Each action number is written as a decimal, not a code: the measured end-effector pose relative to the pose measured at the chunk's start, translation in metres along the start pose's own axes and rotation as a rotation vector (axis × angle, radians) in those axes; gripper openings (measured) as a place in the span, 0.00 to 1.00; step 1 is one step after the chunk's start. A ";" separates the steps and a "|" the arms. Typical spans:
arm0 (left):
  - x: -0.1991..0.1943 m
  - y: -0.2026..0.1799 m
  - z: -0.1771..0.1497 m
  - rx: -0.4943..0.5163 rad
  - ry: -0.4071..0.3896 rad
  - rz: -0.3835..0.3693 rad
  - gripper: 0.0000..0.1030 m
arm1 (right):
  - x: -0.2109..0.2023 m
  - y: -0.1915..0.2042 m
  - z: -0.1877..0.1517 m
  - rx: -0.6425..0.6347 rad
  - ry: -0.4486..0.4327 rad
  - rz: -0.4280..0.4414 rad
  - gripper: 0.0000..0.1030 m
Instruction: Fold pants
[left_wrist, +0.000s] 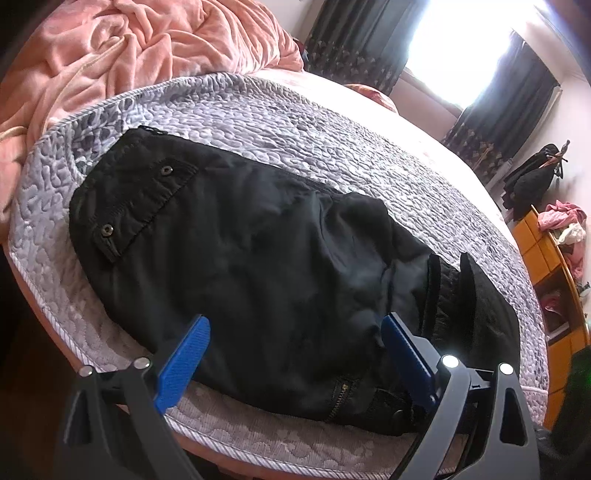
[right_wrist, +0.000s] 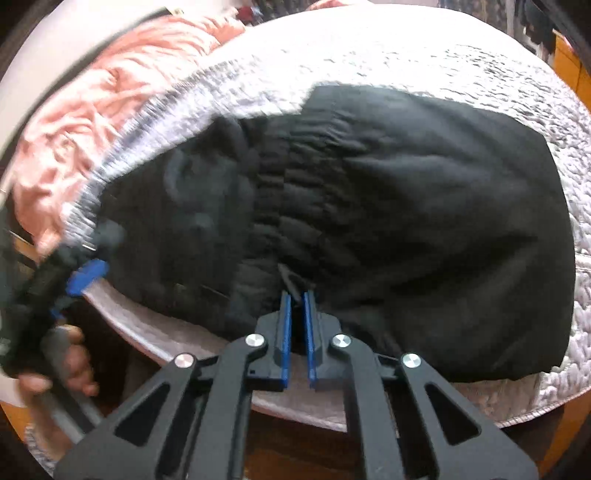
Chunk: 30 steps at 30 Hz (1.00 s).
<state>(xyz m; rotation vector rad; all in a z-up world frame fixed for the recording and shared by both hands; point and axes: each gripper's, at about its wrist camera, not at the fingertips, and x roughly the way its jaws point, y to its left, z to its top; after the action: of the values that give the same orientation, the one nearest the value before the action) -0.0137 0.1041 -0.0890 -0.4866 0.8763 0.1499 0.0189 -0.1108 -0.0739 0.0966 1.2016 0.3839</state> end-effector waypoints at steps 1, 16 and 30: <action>0.001 0.001 0.000 -0.003 0.001 -0.001 0.92 | -0.008 0.004 0.003 -0.007 -0.016 0.026 0.05; 0.003 0.011 0.000 -0.027 0.009 0.020 0.92 | 0.035 0.059 0.011 -0.195 0.074 0.031 0.05; 0.003 -0.018 -0.004 0.044 0.025 -0.001 0.92 | 0.002 0.040 0.007 -0.228 0.039 0.111 0.43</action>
<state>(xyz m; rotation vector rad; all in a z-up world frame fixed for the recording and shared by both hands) -0.0086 0.0865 -0.0872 -0.4490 0.9017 0.1233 0.0161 -0.0725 -0.0621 -0.0417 1.1864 0.6205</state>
